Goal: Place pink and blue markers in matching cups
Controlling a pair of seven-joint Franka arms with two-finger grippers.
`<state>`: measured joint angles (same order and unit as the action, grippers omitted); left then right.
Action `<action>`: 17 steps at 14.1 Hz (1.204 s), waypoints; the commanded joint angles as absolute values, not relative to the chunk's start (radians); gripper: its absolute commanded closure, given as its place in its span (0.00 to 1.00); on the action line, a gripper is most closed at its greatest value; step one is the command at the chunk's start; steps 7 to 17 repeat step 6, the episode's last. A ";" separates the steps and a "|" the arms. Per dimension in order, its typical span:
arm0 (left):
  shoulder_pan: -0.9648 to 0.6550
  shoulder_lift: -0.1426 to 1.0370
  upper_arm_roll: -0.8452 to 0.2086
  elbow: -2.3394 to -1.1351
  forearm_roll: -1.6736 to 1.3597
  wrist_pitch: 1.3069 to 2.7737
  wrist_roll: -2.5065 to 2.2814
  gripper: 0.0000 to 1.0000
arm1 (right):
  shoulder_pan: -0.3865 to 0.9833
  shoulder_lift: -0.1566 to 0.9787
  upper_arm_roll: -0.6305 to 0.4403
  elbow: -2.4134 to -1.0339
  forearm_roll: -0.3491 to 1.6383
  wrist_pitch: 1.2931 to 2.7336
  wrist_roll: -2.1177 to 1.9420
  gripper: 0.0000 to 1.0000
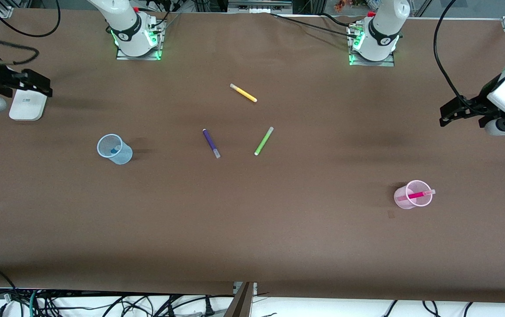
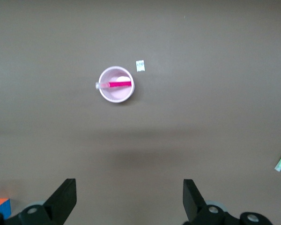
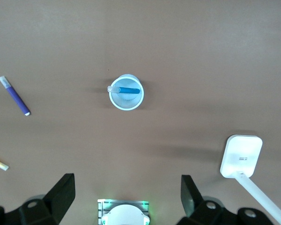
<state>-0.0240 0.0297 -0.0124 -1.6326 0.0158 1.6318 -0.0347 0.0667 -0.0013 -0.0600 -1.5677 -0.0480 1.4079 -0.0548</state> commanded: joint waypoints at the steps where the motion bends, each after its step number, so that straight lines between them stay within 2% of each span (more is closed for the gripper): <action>1: -0.020 0.008 -0.017 -1.664 -0.003 1.628 -0.054 0.00 | 0.037 -0.040 -0.035 -1.597 -0.060 1.375 -0.040 0.00; 17: -0.025 0.021 -0.026 -1.649 -0.011 1.626 -0.048 0.00 | 0.031 -0.014 -0.058 -1.563 -0.025 1.370 -0.012 0.00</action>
